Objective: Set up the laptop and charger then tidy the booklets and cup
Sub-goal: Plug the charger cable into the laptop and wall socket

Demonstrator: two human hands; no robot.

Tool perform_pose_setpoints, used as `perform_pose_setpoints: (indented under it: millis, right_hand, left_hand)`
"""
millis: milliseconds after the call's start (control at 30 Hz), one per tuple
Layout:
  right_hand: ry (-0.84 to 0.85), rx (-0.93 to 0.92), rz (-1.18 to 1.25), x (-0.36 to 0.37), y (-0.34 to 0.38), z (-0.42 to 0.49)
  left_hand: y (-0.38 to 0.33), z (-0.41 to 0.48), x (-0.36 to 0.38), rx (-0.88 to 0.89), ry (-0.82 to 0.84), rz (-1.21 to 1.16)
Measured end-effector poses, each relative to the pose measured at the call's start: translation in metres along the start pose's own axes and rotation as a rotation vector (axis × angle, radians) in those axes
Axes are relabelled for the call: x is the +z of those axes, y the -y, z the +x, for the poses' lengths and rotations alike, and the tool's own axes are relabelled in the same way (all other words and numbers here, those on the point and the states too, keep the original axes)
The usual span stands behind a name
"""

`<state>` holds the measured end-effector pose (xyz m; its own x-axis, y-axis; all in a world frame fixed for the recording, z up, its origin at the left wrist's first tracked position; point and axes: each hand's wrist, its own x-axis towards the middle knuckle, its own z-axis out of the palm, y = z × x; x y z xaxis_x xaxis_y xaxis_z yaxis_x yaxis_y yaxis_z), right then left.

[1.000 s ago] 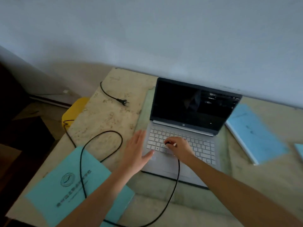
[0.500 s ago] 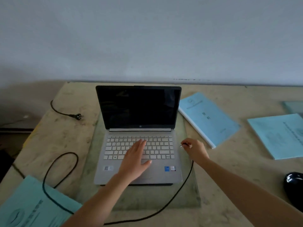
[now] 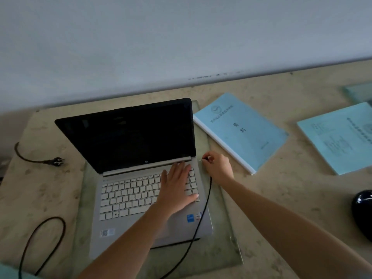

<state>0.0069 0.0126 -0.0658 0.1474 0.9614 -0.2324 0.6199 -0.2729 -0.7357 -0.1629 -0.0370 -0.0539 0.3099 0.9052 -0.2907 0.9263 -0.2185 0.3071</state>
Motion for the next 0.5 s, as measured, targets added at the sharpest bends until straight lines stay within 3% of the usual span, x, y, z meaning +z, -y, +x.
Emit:
perform_pose_setpoints:
  millis: [300,500]
  right_hand:
    - [-0.021,-0.046,-0.076,0.005,-0.001,0.002]
    - [-0.007,-0.039,-0.067,0.005,-0.005,-0.002]
  left_hand:
    - [0.008,0.003,0.012,0.049,0.024,0.080]
    - [0.012,-0.002,0.025,0.070,-0.058,0.163]
